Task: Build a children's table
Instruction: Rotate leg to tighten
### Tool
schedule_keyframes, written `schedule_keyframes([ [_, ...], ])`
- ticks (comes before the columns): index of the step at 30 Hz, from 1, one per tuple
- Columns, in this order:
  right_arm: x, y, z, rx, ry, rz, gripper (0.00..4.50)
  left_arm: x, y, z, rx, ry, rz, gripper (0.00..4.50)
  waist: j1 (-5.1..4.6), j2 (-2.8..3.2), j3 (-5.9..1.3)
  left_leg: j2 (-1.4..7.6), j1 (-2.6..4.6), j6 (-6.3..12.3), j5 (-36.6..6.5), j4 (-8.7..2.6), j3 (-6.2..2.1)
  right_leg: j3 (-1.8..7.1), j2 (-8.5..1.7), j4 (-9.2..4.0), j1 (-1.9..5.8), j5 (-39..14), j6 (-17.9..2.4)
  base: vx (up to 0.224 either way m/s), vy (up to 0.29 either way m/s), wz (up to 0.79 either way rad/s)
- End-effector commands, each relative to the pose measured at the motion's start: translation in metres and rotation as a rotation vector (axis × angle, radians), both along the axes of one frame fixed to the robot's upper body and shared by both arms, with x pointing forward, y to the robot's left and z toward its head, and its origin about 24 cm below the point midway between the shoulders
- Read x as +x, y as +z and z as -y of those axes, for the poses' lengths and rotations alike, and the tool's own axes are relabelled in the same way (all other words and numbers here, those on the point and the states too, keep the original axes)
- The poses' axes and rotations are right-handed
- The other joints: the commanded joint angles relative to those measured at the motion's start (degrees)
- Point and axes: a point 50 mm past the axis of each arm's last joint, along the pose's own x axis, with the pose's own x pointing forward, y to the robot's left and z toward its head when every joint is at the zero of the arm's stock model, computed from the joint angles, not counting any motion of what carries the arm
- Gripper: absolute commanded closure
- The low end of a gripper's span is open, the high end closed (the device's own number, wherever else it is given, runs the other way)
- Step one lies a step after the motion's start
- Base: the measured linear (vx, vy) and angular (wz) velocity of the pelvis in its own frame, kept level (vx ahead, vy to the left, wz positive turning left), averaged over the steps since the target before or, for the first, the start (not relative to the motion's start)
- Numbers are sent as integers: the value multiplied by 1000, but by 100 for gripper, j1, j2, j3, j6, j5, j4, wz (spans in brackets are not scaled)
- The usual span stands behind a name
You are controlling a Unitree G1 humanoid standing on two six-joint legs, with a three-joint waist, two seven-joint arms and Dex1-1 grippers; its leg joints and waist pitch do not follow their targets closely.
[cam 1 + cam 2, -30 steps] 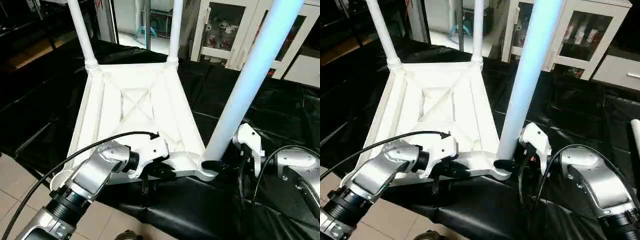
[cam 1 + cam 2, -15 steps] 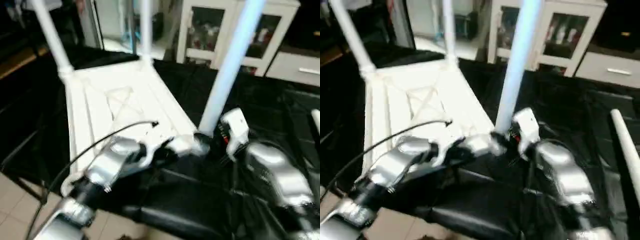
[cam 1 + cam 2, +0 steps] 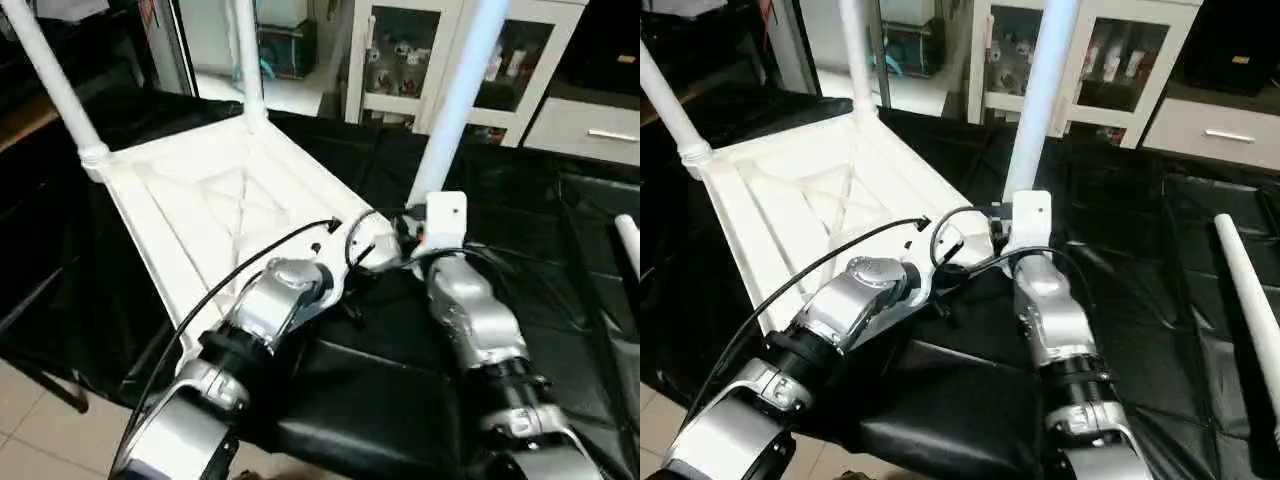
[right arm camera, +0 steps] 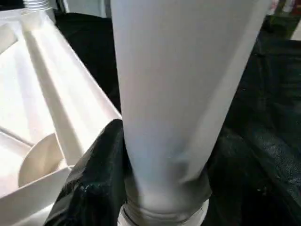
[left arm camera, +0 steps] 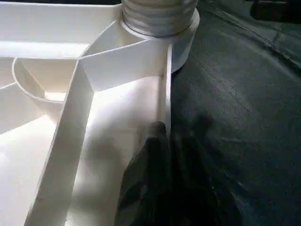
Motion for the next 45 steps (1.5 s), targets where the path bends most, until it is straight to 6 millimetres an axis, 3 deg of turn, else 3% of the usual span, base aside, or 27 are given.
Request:
schedule_keyframes([
  [1, -11, -34, 8, -22, -25, -157, 245, 10, 27, -1, -64, 5, 116, 450, 30, -50, -389, 530, 103, 37, -1019, -462, -320, 374, -666, -478, 220, -1222, -1151, 0, 0, 0],
  [4, -9, -26, 4, 12, 39, -96, 245, 10, 25, -4, -62, 2, 106, 450, 19, -63, -383, 534, 98, 21, -1112, -466, -323, 381, -679, -488, 223, -1311, -1126, 0, 0, 0],
  [5, -9, -24, 3, 23, 57, -82, 189, 10, 24, -4, -61, 1, 105, 450, 23, -51, -380, 531, 99, 35, -1114, -464, -316, 384, -678, -492, 218, -1313, -1123, 0, 0, 0],
  [6, -10, -20, 1, 38, 90, -60, 175, 9, 24, -6, -57, -5, 103, 450, 23, -58, -378, 530, 92, 48, -1105, -465, -316, 387, -679, -496, 221, -1304, -1126, 0, 0, 0],
  [9, -11, -13, 0, 41, 140, -25, 173, 8, 22, -8, -52, -17, 98, 450, 33, -46, -384, 542, 89, 99, -1019, -474, -319, 386, -668, -476, 225, -1150, -1172, 0, 0, 0],
  [14, -17, 2, 5, 29, 316, 16, 125, -2, 19, -12, -61, -127, 53, 450, 65, -33, -394, 566, 70, 240, -859, -459, -316, 385, -682, -444, 243, -903, -1238, 0, 0, 0],
  [21, -48, 17, 24, -99, 722, 13, 69, -32, 10, -28, -43, -386, -33, 450, 147, -8, -381, 620, 97, 238, -913, -469, -313, 406, -672, -432, 225, -905, -1201, 0, 0, 0],
  [22, -48, 17, 24, -100, 725, 12, 69, -32, 10, -29, -43, -388, -34, 450, 173, 20, -372, 615, 99, 245, -934, -473, -304, 408, -666, -430, 198, -891, -1230, 0, 0, 0],
  [24, -59, 21, 34, -128, 836, -22, 69, -41, 9, -34, -46, -458, -53, 450, 204, 15, -356, 615, 111, 215, -1030, -486, -306, 405, -657, -447, 182, -1025, -1228, 0, 0, 0],
  [26, -70, 22, 43, -164, 939, -68, 69, -50, 8, -40, -54, -536, -69, 450, 270, 7, -357, 637, 115, 179, -1064, -491, -324, 409, -681, -454, 214, -1086, -1164, 0, 0, 0],
  [29, -81, 24, 55, -185, 1027, -118, 69, -60, 6, -47, -32, -610, -93, 450, 334, 12, -340, 637, 150, 136, -1224, -501, -310, 422, -685, -472, 165, -1248, -1160, 0, 0, 0],
  [32, -84, 23, 58, -187, 1052, -141, 69, -62, 6, -48, -27, -616, -95, 450, 324, 7, -295, 622, 166, 23, -1550, -521, -323, 420, -691, -537, 154, -1811, -1104, 0, 0, 0],
  [34, -86, 22, 59, -195, 1062, -150, 69, -62, 6, -49, -26, -620, -98, 450, 318, 1, -302, 627, 170, -48, -1633, -533, -343, 418, -694, -544, 160, -1976, -1042, 0, 0, 0],
  [45, -91, 17, 57, -163, 1108, -185, 83, -63, 7, -52, -17, -629, -97, 450, 325, 14, -340, 619, 130, 74, -1251, -510, -334, 414, -681, -473, 188, -1304, -1214, 0, 0, 0],
])
